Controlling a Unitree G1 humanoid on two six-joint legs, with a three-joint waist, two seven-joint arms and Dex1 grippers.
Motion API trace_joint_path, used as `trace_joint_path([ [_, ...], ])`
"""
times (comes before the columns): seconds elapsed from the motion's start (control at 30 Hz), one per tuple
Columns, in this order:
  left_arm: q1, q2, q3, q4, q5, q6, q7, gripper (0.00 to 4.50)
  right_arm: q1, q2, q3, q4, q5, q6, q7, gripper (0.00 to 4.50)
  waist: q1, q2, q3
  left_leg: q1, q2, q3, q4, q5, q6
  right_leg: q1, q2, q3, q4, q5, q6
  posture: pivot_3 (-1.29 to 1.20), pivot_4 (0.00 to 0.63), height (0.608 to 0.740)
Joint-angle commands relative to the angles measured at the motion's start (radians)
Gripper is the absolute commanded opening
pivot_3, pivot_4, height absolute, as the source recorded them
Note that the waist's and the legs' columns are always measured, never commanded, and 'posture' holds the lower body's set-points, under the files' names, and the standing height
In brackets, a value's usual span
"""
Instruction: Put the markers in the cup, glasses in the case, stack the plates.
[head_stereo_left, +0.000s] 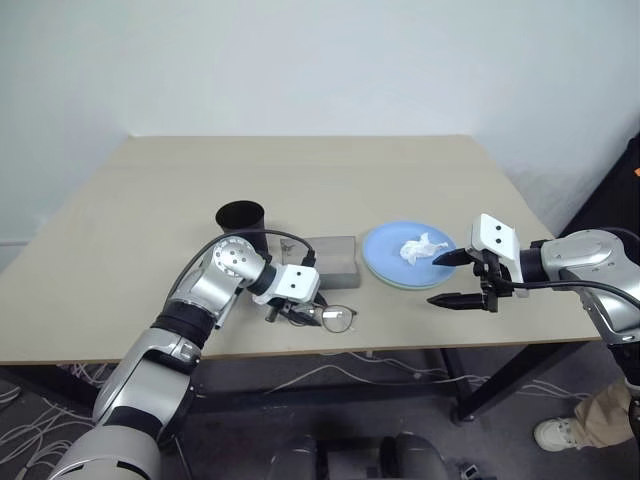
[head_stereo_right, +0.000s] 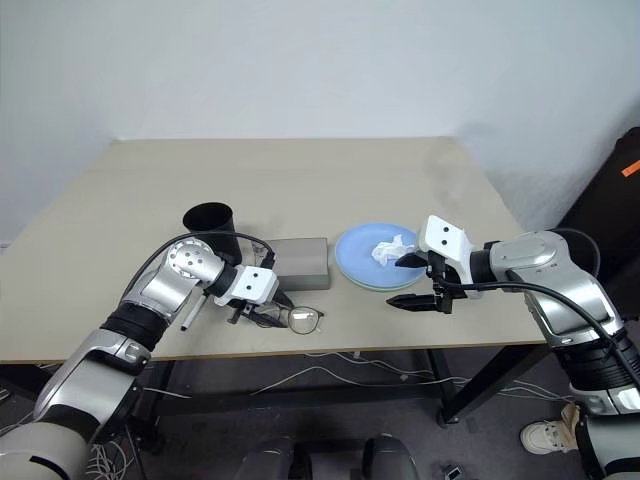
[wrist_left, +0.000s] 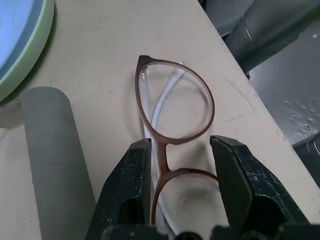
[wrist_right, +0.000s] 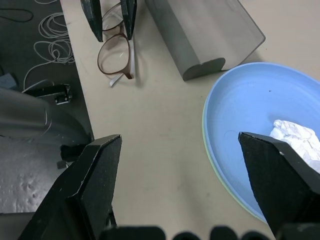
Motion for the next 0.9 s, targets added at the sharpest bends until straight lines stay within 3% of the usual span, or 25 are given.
trace_joint_path([
  [0.03, -0.025, 0.001, 0.005, -0.023, 0.002, 0.001, 0.007, 1.30, -0.019, 0.000, -0.018, -0.007, -0.007, -0.012, -0.009, 4.06, 0.000, 0.000, 0.000, 0.000, 0.000, 0.000, 0.000, 0.000, 0.000, 0.000, 0.000, 0.000, 0.000, 0.000, 0.000, 0.00, 0.000, 0.737],
  [0.13, -0.022, 0.001, 0.005, -0.032, -0.001, 0.007, 0.002, 0.38, -0.019, -0.002, -0.021, -0.007, -0.005, -0.009, -0.012, 4.06, 0.001, 0.001, -0.001, 0.000, 0.000, 0.000, 0.000, 0.000, 0.000, 0.001, 0.000, 0.000, 0.000, 0.000, 0.000, 0.00, 0.000, 0.737],
  [0.2, -0.022, 0.001, 0.005, -0.038, -0.004, 0.011, -0.002, 0.02, -0.022, -0.002, -0.022, -0.006, -0.004, -0.008, -0.012, 4.06, 0.006, 0.003, -0.002, 0.001, 0.000, -0.001, 0.000, 0.000, 0.000, 0.002, 0.000, 0.000, 0.000, 0.000, 0.000, 0.00, 0.000, 0.737],
  [0.6, -0.039, -0.013, 0.030, -0.072, -0.042, 0.063, -0.009, 0.02, -0.034, 0.002, -0.017, 0.000, -0.006, -0.005, -0.015, 4.06, 0.023, 0.003, -0.002, 0.000, 0.002, 0.000, 0.003, 0.000, 0.001, 0.002, 0.000, 0.000, 0.000, 0.000, 0.000, 0.00, 0.000, 0.737],
  [0.9, -0.144, -0.024, 0.096, -0.057, -0.119, 0.154, -0.029, 0.02, -0.049, 0.009, -0.014, 0.015, -0.010, -0.007, -0.015, 4.06, 0.023, 0.002, -0.001, -0.001, 0.001, 0.000, 0.003, -0.001, 0.002, 0.001, 0.000, 0.000, 0.000, 0.000, 0.000, 0.00, 0.000, 0.737],
])
